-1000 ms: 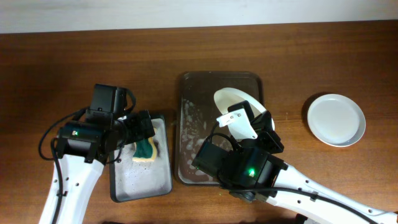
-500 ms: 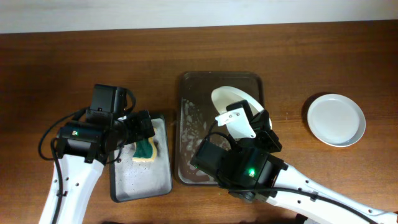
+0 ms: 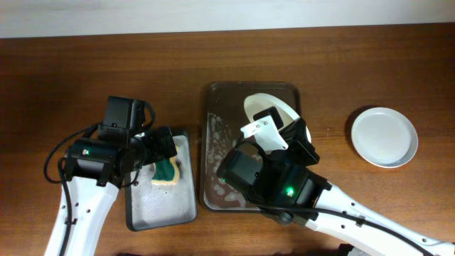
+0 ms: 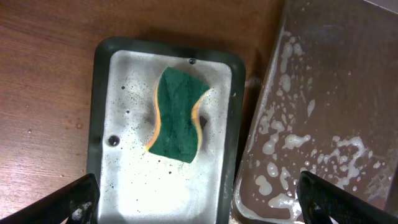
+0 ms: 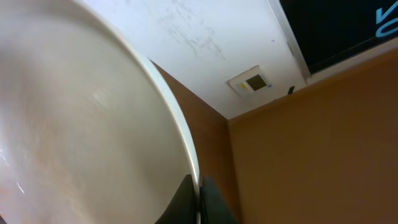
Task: Clean dirty plates on tray and stack at the side
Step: 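Lift the white plate off the brown tray with the right gripper, then carry the plate right and lower it onto the stacked plates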
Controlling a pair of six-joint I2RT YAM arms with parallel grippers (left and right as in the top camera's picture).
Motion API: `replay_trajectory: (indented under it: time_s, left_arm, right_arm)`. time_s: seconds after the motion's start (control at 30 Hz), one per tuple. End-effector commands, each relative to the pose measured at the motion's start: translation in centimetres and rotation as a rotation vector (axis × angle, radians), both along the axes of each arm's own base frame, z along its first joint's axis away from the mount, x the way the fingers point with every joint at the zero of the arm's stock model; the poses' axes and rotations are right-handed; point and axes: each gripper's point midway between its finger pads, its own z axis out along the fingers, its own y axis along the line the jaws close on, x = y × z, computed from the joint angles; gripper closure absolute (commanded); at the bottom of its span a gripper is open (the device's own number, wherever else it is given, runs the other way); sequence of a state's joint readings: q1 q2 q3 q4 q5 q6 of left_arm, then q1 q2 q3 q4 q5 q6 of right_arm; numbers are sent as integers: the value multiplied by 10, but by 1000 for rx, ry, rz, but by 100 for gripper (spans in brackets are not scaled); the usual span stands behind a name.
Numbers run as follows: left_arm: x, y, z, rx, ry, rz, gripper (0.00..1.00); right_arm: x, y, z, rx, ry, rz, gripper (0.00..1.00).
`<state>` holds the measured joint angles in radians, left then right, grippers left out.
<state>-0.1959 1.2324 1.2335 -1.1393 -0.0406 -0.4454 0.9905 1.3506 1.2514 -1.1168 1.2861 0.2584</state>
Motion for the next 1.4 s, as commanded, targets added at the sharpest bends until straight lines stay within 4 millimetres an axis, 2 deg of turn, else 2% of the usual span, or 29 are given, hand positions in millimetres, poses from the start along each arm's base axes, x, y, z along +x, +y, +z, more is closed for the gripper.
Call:
replay_trajectory:
  time_s: [0.0, 0.07, 0.13, 0.2, 0.23, 0.27, 0.3, 0.33, 0.4, 0.47, 0.57, 0.63, 0.7, 0.77, 0.9, 1.03, 1.13, 1.17, 1.23, 1.3, 1.37]
  left_arm:
    - [1, 1, 5, -1, -17, -2, 1]
    - [1, 0, 5, -1, -17, -3, 1]
    - [1, 1, 5, -1, -17, -3, 0]
    - [1, 0, 5, -1, -17, -3, 1]
    - [1, 1, 5, -1, -17, -3, 0]
    - [1, 1, 5, -1, -17, -3, 0]
    - [1, 1, 5, -1, -17, -3, 1]
    - [1, 1, 5, -1, -17, -3, 0]
    - [1, 0, 5, -1, -17, -3, 0]
    - [1, 1, 5, -1, -17, -2, 1]
    - [1, 1, 5, -1, -17, -3, 0]
    - [1, 0, 5, -1, -17, -3, 0]
    - [1, 1, 5, -1, -17, -2, 1]
    - [1, 0, 5, -1, -17, -3, 0]
    - [1, 0, 5, -1, -17, -3, 0]
    - [1, 1, 5, -1, -17, -3, 1]
    - [1, 1, 5, -1, -17, -3, 1]
    - [1, 1, 5, -1, -17, -3, 0]
    - [1, 1, 5, -1, -17, -3, 0]
    - [1, 0, 5, -1, -17, -3, 1]
    - [1, 1, 5, -1, -17, -2, 0]
  right_arm:
    - [0, 3, 2, 73, -9, 8, 96]
    - [-1, -5, 9, 11, -34, -12, 96]
    - [0, 1, 8, 47, -37, 1, 96]
    - [0, -8, 17, 4, -79, -32, 96]
    - [1, 0, 10, 58, -56, -9, 96]
    - [0, 4, 7, 30, -18, 20, 96]
    - [-1, -1, 12, -9, -36, 5, 96]
    - [1, -3, 13, 42, -69, -21, 96]
    - [1, 9, -4, 111, 21, 28, 96]
    - [1, 2, -7, 148, 13, -5, 96]
    - [2, 10, -43, 410, 156, -38, 96]
    - [5, 2, -65, 571, 264, -111, 96]
    - [10, -13, -78, 674, 349, -176, 96]
    - [19, -38, -81, 770, 394, -237, 96]
    - [41, -85, -70, 985, 436, -235, 96]
    - [57, -167, -65, 1258, 309, -346, 96]
    - [55, -251, -66, 1326, 129, -513, 96]
    - [52, -275, -70, 1328, 86, -569, 96]
    - [47, -309, -86, 1344, 52, -659, 96]
    - [42, -341, -115, 1352, 51, -780, 96]
    - [34, -361, -145, 1329, 68, -918, 96]
